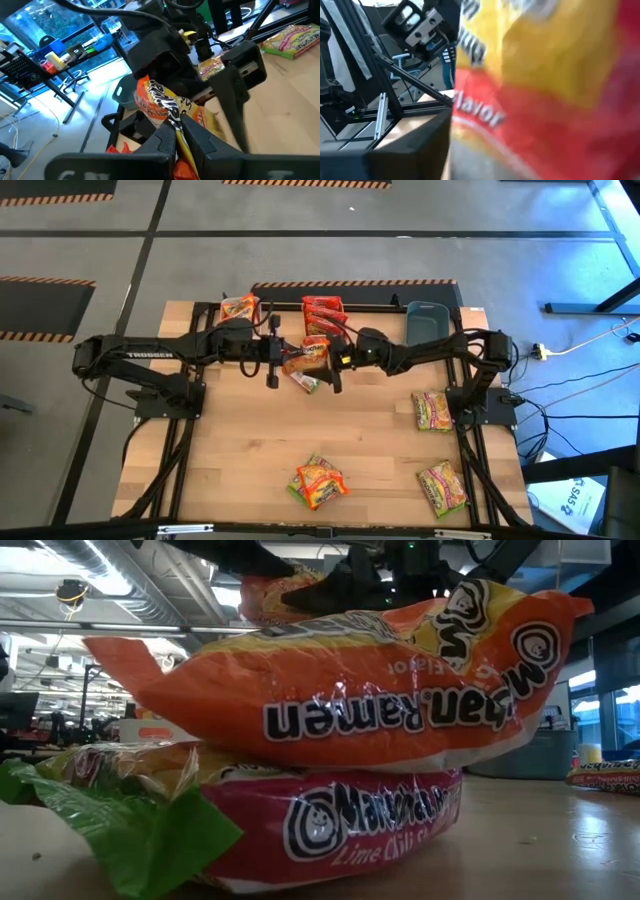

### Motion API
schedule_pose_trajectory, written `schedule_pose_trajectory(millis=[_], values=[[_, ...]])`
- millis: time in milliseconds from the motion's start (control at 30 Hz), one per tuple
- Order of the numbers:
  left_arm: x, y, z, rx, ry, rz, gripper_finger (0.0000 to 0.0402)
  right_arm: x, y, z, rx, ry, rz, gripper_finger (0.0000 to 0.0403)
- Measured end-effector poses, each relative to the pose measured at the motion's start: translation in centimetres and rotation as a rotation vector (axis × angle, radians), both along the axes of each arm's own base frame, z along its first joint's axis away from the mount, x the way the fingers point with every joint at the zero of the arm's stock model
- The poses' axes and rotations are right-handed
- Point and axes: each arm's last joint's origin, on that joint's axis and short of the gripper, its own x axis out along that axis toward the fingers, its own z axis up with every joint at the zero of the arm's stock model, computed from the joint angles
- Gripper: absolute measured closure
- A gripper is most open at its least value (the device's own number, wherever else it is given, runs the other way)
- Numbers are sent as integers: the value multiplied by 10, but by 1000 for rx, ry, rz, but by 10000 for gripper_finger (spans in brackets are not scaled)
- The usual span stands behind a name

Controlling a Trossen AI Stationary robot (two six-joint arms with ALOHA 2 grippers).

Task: Sort Maruchan noodles
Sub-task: Put the light orange noodle pack into the white bin

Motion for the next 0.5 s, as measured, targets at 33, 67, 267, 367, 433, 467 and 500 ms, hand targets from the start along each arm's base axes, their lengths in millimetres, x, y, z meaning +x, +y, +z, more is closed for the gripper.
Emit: schedule_pose_trajectory(millis=[33, 67, 267, 367, 433, 467, 500], values=[[0, 0, 0, -11, -1, 2, 392, 0, 0, 0, -3, -2, -1, 146], [0, 0, 0, -21, -3, 5, 392, 0, -1, 0, -4, -1, -4, 168], [0, 1, -1, -116, -16, 66, 388, 0, -2, 0, -18, 3, -22, 282], [-1, 1, -1, -191, -21, 94, 362, 0, -2, -1, -25, 9, -21, 308], [-2, 1, -2, -238, -17, 108, 335, 0, -2, -2, -28, 13, -21, 309], [-3, 1, -3, -263, -14, 115, 320, 0, -2, -2, -33, 15, -21, 309], [-3, 1, -3, -288, -13, 123, 304, 0, -2, -3, -44, 20, -20, 306]])
